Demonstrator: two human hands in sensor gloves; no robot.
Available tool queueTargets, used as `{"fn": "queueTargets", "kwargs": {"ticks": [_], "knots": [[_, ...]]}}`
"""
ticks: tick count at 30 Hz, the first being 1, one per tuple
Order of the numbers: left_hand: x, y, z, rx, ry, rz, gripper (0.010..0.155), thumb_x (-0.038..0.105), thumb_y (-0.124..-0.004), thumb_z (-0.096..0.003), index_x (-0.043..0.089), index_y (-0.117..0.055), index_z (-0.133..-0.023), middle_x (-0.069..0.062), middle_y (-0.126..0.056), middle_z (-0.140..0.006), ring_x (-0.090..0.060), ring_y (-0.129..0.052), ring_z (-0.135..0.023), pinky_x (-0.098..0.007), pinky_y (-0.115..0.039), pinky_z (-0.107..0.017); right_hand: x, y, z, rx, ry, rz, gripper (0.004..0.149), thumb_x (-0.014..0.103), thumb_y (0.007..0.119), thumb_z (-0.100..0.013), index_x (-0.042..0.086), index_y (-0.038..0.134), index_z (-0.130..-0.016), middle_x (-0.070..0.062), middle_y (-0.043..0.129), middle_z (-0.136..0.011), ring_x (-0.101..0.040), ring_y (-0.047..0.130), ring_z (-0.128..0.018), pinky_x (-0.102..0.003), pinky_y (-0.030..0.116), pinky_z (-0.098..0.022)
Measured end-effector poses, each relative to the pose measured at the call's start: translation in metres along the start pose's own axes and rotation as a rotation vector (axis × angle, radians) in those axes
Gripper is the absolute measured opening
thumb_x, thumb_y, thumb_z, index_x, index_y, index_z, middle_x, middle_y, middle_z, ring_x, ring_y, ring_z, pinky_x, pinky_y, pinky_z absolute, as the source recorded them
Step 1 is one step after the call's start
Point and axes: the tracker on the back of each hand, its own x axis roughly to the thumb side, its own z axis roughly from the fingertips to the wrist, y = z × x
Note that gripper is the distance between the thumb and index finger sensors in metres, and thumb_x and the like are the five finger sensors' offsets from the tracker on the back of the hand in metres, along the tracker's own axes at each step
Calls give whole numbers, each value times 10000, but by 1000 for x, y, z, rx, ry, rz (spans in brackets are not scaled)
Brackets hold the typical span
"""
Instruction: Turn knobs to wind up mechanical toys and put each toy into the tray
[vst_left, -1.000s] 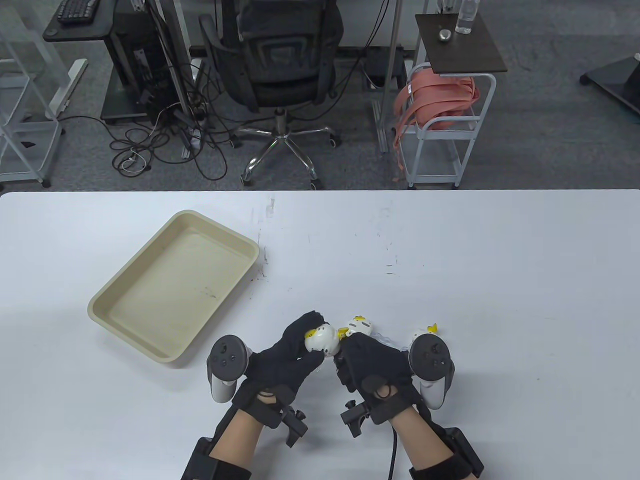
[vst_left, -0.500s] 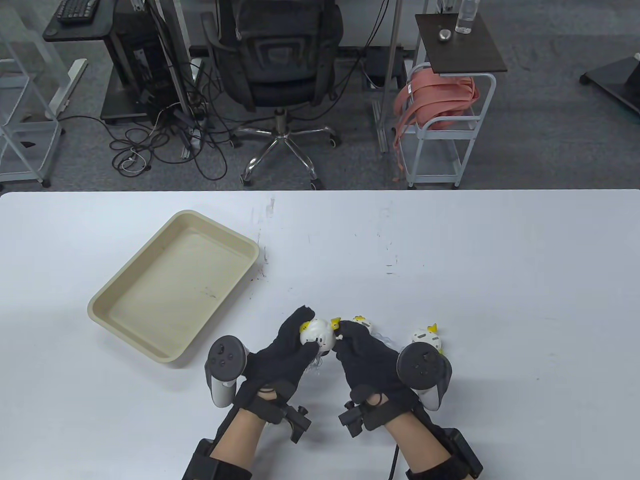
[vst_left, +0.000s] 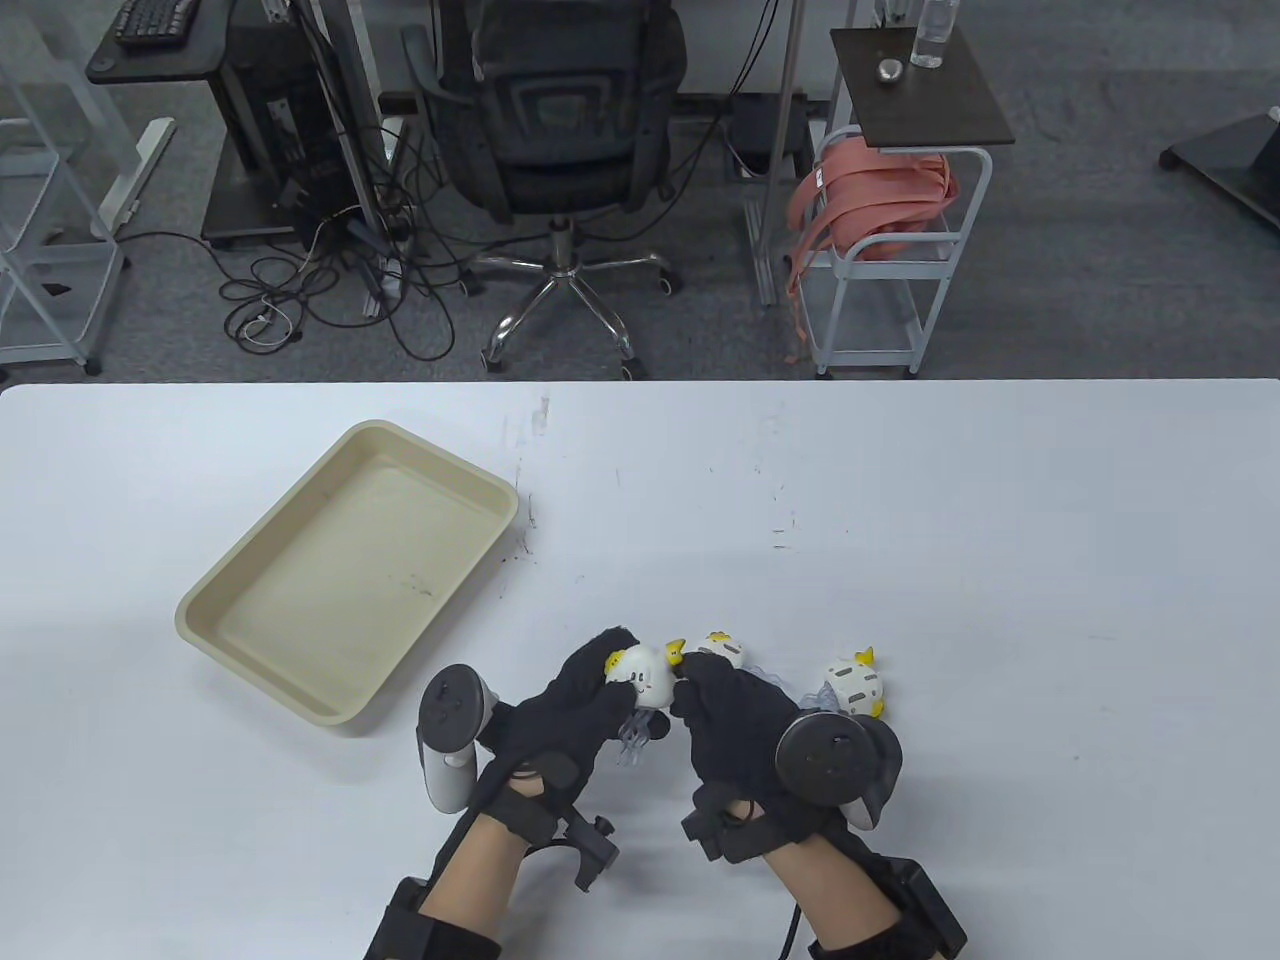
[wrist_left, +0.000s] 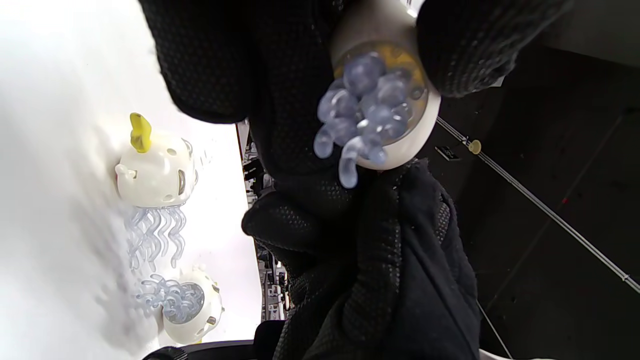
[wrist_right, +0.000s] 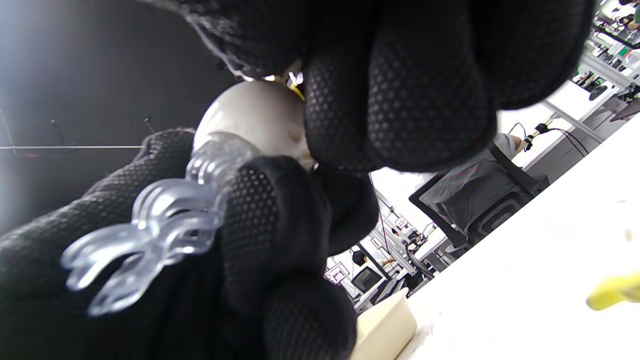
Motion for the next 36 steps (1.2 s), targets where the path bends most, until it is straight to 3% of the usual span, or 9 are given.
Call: {"fn": "queueTargets", "kwargs": {"ticks": [4, 10, 17, 24, 27, 30, 36], "knots": [[3, -2, 0, -10, -28, -74, 714, 466, -781, -505, 205, -497, -1105, -164, -826, -983, -189, -1060, -700, -442, -811, -635, -9, -2, -2, 4, 89, -65, 442, 302, 724, -481, -88, 840, -652, -115, 1025, -385, -231, 981, -212, -498, 832, -304], [9, -4, 0, -33, -68, -124, 699, 419, -805, -496, 310, -497, -1113, -115, -755, -1069, -240, -998, -817, -484, -753, -689, -28, -1, -1, 49, 306, -338, 437, 338, 742, -479, -69, 901, -496, 2, 1019, -194, -122, 959, -29, -413, 876, -158], [11, -4, 0, -44, -89, -145, 693, 398, -811, -491, 339, -501, -1108, -91, -733, -1095, -252, -981, -841, -494, -737, -703, -32, -1, -1, 68, 352, -402, 439, 351, 742, -483, -51, 915, -460, 32, 1011, -154, -98, 949, 11, -392, 881, -127], [11, -3, 0, -30, -89, -166, 695, 402, -804, -494, 308, -495, -1110, -122, -751, -1070, -256, -995, -811, -486, -753, -687, -28, -1, -1, 41, 315, -342, 444, 352, 750, -492, -63, 904, -519, -27, 1032, -218, -151, 970, -59, -430, 868, -186], [11, -2, 1, -4, -75, -173, 702, 409, -798, -494, 257, -496, -1109, -163, -781, -1029, -248, -1020, -779, -474, -776, -668, -24, -2, -1, 4, 259, -261, 453, 345, 774, -495, -81, 886, -605, -105, 1047, -319, -211, 990, -151, -471, 849, -257], [9, -1, 1, 17, -57, -186, 704, 411, -794, -493, 228, -502, -1106, -184, -793, -1007, -248, -1031, -753, -472, -787, -649, -20, -2, -1, 4, 233, -241, 461, 298, 800, -495, -77, 814, -764, -173, 1015, -512, -288, 984, -324, -529, 801, -369], [6, 1, 3, 52, -37, -112, 714, 452, -756, -510, 169, -479, -1105, -189, -819, -972, -191, -1062, -697, -429, -827, -624, -11, 5, -2, 85, 145, -234, 517, 247, 761, -510, -58, 670, -917, -209, 919, -695, -343, 922, -496, -575, 723, -486]]}}
